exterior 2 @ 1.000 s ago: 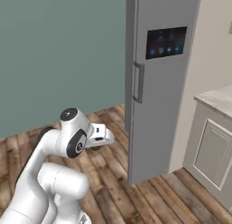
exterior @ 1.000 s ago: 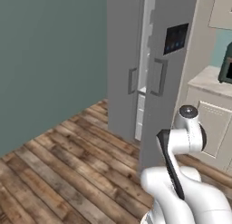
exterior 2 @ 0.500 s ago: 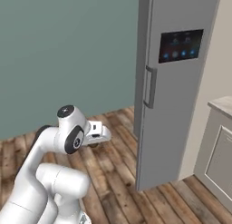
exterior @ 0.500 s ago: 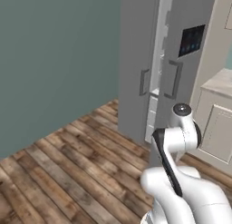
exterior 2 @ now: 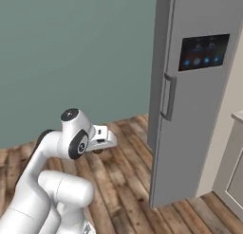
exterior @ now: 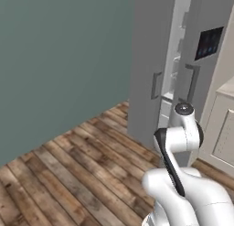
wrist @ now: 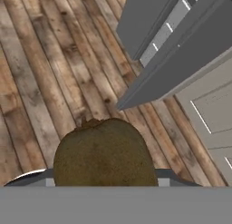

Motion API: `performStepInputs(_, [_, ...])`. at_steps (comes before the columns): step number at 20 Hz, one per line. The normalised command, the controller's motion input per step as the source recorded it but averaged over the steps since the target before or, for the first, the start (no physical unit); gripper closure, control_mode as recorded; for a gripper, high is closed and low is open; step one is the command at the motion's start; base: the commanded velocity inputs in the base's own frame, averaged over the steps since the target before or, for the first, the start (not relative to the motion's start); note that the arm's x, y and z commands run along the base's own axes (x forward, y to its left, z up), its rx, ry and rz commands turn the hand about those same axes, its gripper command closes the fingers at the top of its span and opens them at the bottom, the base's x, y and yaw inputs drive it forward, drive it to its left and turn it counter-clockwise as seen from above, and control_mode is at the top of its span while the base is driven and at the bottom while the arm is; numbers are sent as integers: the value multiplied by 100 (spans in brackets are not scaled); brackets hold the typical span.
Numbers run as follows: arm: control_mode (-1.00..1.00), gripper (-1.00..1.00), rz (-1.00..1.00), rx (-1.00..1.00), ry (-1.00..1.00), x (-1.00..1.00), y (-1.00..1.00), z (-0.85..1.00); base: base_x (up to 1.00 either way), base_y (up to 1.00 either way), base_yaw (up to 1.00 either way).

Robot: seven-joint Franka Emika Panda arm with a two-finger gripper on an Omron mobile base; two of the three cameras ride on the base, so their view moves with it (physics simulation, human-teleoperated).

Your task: Place the kiwi in the correct fridge rack based on whether it is a fruit or vegetable. Finally, close the fridge door.

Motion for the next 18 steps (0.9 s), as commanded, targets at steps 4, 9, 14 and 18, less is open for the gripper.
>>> performStepInputs(4, [100, 100, 0, 0, 0, 0, 0, 0, 100, 49, 16])
performStepInputs(9, [100, 100, 0, 0, 0, 0, 0, 0, 100, 34, 11])
performStepInputs(14, [100, 100, 0, 0, 0, 0, 0, 0, 66, 49, -11])
performStepInputs(18, [100, 100, 0, 0, 0, 0, 0, 0, 26, 61, -59])
